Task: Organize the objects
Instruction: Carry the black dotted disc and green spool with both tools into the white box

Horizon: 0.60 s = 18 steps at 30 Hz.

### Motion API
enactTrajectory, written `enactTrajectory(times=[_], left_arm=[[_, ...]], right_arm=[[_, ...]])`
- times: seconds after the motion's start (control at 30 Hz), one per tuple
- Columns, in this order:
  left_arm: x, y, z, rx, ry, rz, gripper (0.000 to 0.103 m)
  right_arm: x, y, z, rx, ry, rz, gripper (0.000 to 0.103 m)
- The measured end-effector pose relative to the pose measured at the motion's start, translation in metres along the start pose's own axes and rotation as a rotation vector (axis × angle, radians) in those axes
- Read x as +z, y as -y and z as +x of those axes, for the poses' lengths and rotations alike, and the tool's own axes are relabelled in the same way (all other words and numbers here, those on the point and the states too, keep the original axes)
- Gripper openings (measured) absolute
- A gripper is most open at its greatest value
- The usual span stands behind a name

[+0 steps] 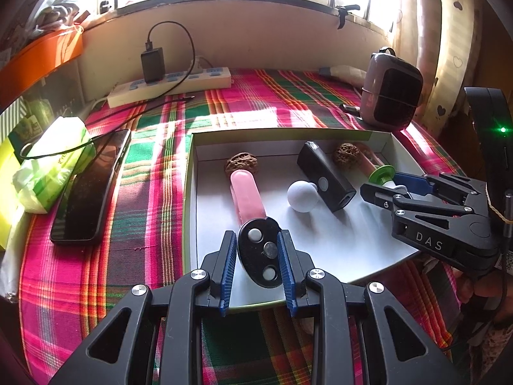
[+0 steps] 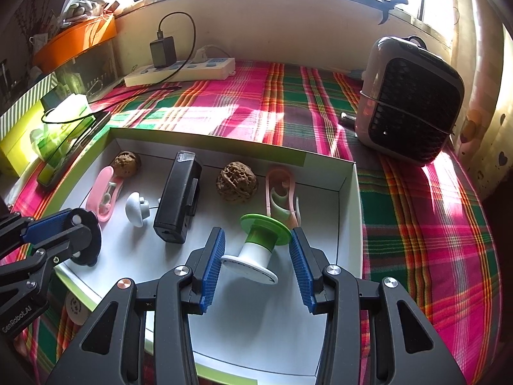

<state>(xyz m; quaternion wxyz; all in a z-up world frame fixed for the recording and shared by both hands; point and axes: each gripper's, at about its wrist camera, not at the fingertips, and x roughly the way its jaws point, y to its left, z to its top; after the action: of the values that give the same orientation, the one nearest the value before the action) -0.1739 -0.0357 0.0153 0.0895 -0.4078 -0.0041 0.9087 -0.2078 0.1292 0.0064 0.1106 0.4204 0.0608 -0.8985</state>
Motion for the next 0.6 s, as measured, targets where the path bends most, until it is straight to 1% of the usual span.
enactTrajectory(times=[0.43,0.53,0.6], left_arm=[[0.0008,0.0006,-0.0002,0.002,0.000,0.000,0.025],[0.0008,0.0007,-0.0005,0.002,0.000,0.000,0.025],[0.0006,0.0001,-0.0012,-0.001,0.001,0.001,0.027]], right_arm=[[0.0006,-0.0001,-0.0019,-0.004,0.007,0.004,0.044],[0.0009,-0.0004,-0.0027,-0.005,0.011,0.004,0.047],[0.0006,-0.0003,-0.0032,-0.003,0.011,0.006,0.048]])
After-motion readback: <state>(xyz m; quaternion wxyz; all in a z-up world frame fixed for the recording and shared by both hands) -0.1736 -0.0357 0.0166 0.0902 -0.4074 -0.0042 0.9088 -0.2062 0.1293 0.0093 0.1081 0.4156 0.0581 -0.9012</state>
